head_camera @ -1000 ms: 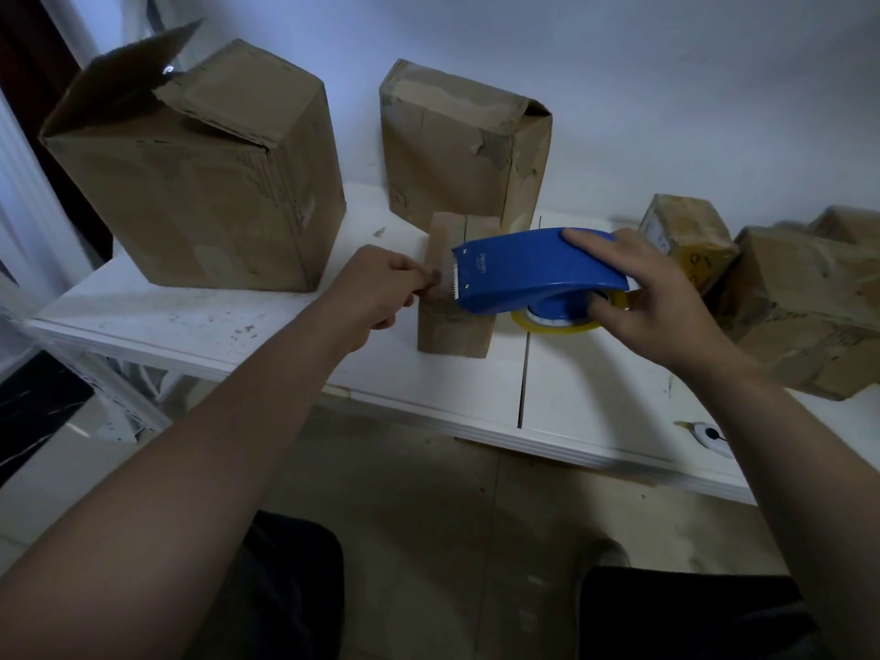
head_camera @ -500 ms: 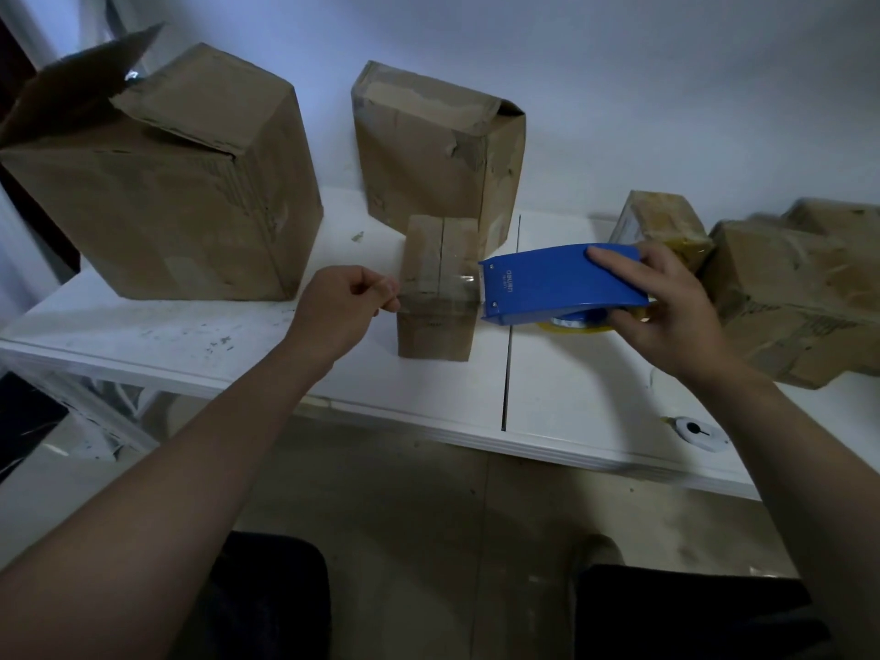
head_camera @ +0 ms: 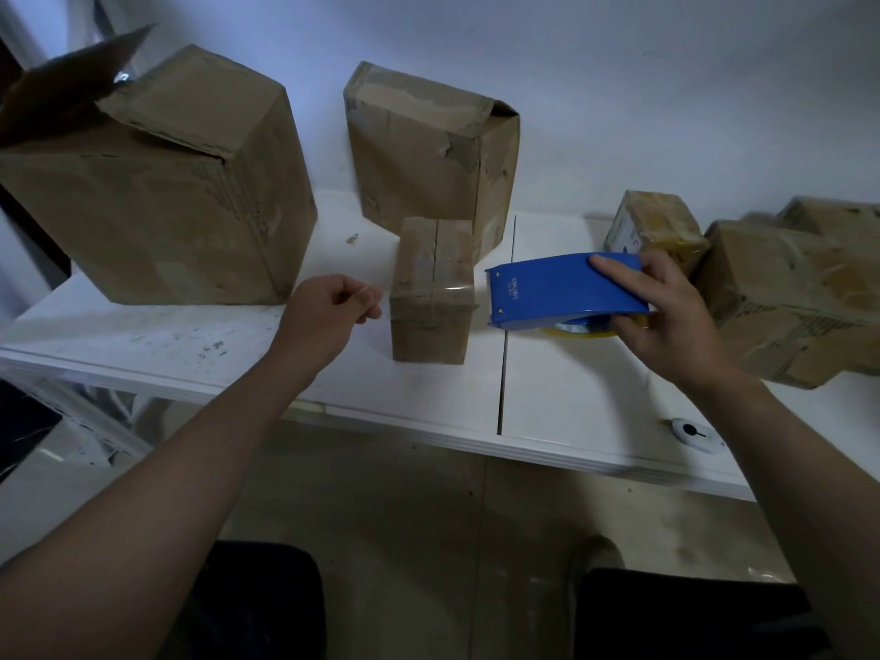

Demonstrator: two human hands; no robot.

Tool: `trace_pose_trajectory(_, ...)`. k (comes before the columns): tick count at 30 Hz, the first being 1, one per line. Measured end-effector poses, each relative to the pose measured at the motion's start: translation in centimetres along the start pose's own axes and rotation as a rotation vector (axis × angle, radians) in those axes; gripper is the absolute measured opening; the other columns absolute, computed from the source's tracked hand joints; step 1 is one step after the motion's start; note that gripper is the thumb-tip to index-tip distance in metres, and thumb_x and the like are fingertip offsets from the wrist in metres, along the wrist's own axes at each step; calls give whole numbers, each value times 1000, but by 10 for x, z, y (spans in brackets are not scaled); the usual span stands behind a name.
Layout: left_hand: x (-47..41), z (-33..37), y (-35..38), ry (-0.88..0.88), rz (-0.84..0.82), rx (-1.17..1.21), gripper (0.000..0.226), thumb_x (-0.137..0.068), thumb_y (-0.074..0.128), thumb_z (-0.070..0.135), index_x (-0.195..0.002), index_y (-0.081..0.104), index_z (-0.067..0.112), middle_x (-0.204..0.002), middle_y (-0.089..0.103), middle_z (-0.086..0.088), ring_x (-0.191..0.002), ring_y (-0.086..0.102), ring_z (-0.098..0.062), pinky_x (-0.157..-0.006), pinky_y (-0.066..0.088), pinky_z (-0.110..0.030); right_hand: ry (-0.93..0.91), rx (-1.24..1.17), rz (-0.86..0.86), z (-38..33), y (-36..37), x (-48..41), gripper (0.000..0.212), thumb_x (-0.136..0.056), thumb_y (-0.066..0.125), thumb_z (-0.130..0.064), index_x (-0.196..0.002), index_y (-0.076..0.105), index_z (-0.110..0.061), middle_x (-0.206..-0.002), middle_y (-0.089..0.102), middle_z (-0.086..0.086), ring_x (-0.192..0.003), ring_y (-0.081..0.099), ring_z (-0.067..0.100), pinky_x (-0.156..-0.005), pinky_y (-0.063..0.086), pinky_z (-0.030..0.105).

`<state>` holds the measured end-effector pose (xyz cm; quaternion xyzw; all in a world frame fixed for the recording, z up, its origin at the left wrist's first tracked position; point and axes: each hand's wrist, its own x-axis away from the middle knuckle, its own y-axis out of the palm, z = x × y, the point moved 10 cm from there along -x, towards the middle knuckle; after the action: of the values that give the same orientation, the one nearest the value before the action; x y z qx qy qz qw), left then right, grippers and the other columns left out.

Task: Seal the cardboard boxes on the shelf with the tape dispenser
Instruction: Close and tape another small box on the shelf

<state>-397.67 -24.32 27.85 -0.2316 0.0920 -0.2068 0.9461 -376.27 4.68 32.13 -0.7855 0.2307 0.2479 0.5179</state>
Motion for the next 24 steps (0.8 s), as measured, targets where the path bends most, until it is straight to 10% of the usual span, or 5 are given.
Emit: trace_pose_trajectory(24,-8,-18,27,-31,74,86,23,-103,52,30,-111,68,16,-97,71,3,-81,67,-12,-56,49,-24,131,30,-63,5,34,3,80,-82,69,12,-147,46,-29,-114,38,4,-102,38,12,-92,37,23)
